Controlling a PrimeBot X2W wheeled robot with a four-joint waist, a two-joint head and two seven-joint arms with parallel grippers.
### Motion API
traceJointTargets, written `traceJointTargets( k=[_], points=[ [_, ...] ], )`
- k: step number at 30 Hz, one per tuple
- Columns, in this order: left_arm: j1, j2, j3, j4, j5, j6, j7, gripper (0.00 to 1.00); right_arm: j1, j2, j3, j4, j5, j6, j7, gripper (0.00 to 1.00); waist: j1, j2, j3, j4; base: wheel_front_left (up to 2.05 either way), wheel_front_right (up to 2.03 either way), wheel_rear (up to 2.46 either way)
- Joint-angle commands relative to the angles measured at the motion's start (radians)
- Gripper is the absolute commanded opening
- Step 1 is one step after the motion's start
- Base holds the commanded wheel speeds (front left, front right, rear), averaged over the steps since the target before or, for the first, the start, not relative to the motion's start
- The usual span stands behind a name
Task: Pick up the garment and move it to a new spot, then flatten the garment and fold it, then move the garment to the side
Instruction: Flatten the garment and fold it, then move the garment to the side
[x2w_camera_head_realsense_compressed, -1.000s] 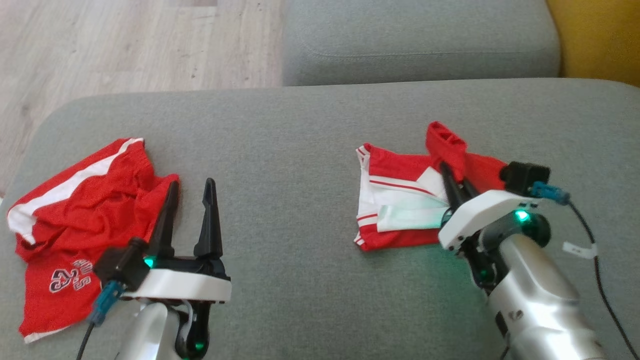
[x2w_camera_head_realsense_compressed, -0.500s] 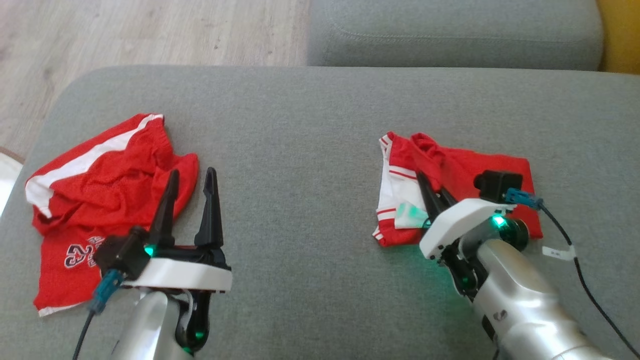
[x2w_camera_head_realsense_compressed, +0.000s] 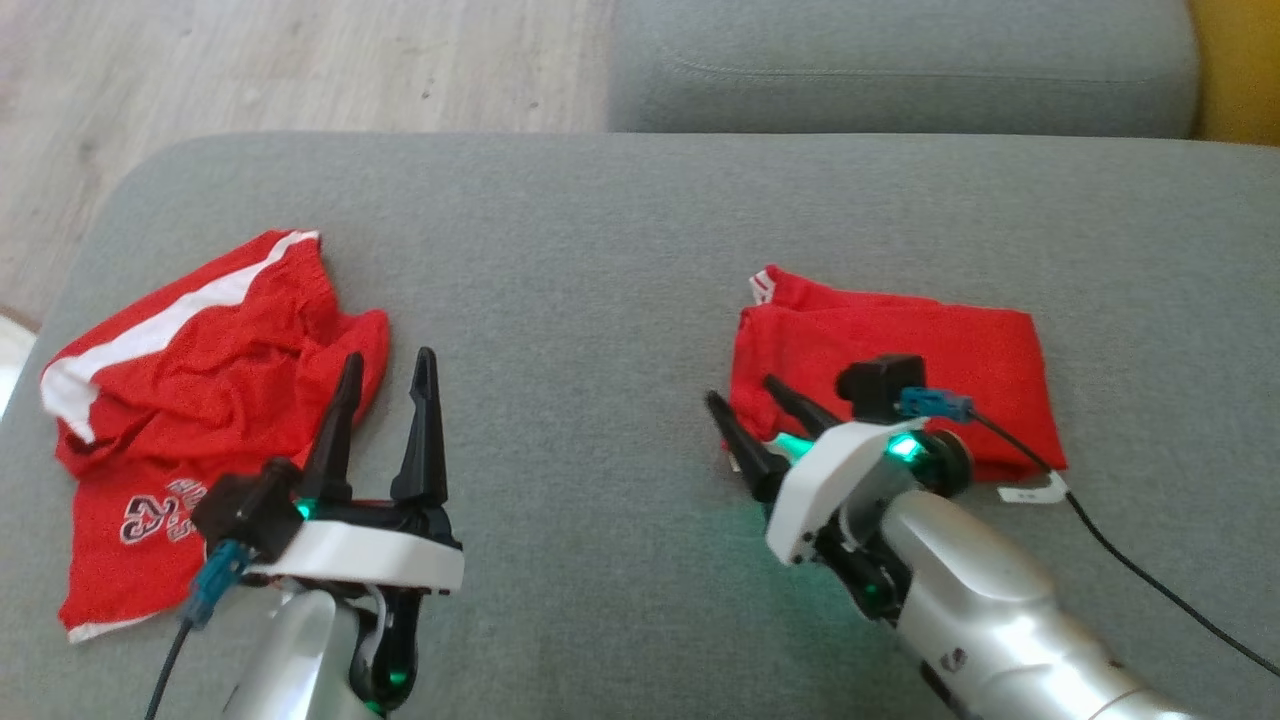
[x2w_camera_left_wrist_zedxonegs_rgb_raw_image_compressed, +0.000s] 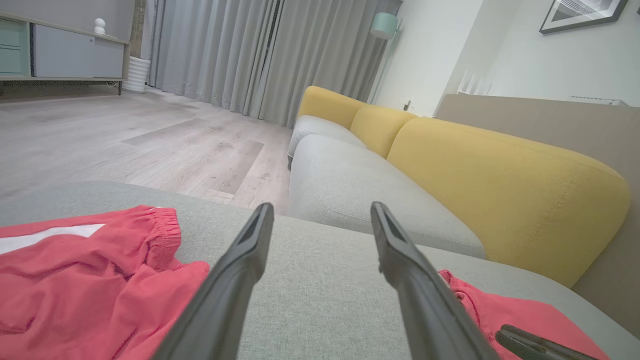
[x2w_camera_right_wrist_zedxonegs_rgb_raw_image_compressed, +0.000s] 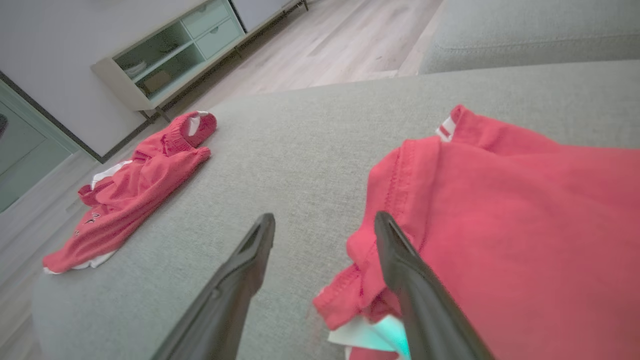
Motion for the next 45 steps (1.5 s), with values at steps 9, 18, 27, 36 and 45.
traceJointTargets(
  k=[9, 18, 27, 36, 45],
  points=[
    [-0.038, 0.022, 0.047, -0.060, -0.008, -0.001, -0.011, 1.00, -0.068, 0.015, -0.049, -0.026, -0.047, -0.001, -0.126, 1.00, -0.0001, 0.0000, -0.027, -0.082, 0.00, 0.00, 0.00],
    [0.006, 0.003, 0.079, -0.135, 0.031, -0.002, -0.014, 1.00, -0.020, -0.085, -0.392, -0.112, -0.334, -0.001, -0.155, 1.00, -0.0001, 0.0000, -0.033, -0.157, 0.00, 0.00, 0.00],
    [0.080, -0.023, 0.138, -0.199, 0.124, -0.004, -0.014, 1.00, 0.232, -0.014, -0.662, -0.426, -0.629, -0.001, -0.155, 1.00, -0.0001, 0.0000, -0.018, -0.197, 0.00, 0.00, 0.00],
    [0.125, -0.036, 0.159, -0.211, 0.126, -0.004, -0.014, 1.00, 0.343, 0.014, -0.719, -0.528, -0.661, -0.001, -0.155, 1.00, -0.0001, 0.0000, -0.002, -0.201, 0.00, 0.00, 0.00],
    [0.087, -0.036, 0.131, -0.209, 0.116, -0.004, -0.014, 1.00, 0.287, 0.014, -0.750, -0.480, -0.680, -0.001, -0.125, 1.00, -0.0001, 0.0000, 0.043, -0.165, 0.00, 0.00, 0.00]
  ],
)
